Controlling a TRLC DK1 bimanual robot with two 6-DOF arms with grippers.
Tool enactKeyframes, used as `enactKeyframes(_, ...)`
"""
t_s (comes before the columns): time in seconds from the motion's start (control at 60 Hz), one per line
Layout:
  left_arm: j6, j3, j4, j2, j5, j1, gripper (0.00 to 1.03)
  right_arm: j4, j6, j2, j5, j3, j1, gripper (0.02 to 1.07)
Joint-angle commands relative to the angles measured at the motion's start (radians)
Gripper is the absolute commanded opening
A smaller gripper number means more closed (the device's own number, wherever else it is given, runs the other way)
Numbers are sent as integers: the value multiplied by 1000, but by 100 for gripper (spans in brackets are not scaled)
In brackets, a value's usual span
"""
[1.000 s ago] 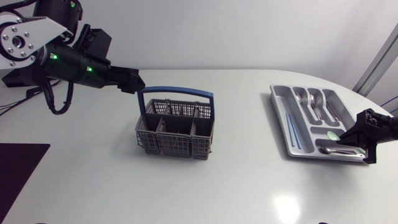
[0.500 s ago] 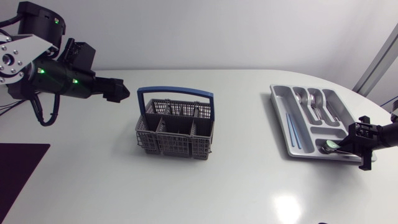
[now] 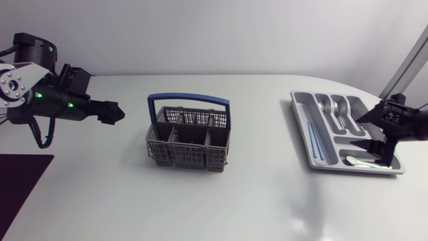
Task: Unload the cutlery basket into the drawer organizer.
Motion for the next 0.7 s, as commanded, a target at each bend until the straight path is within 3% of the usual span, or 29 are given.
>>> enactKeyframes(0.0,43,-27,9,60,6,7,98,21,166,-70,14,-92,126,91)
enactKeyframes(0.15,76,-35,10,142,6,-36,98,121,453,-115,104,-141,405,91)
enactKeyframes(0.3,107,-40,16,179,6,-87,98,196,677,-24,195,-115,640,91)
enactKeyframes(0.683,162,-76,56,235,6,-134,96,262,945,287,277,94,868,90)
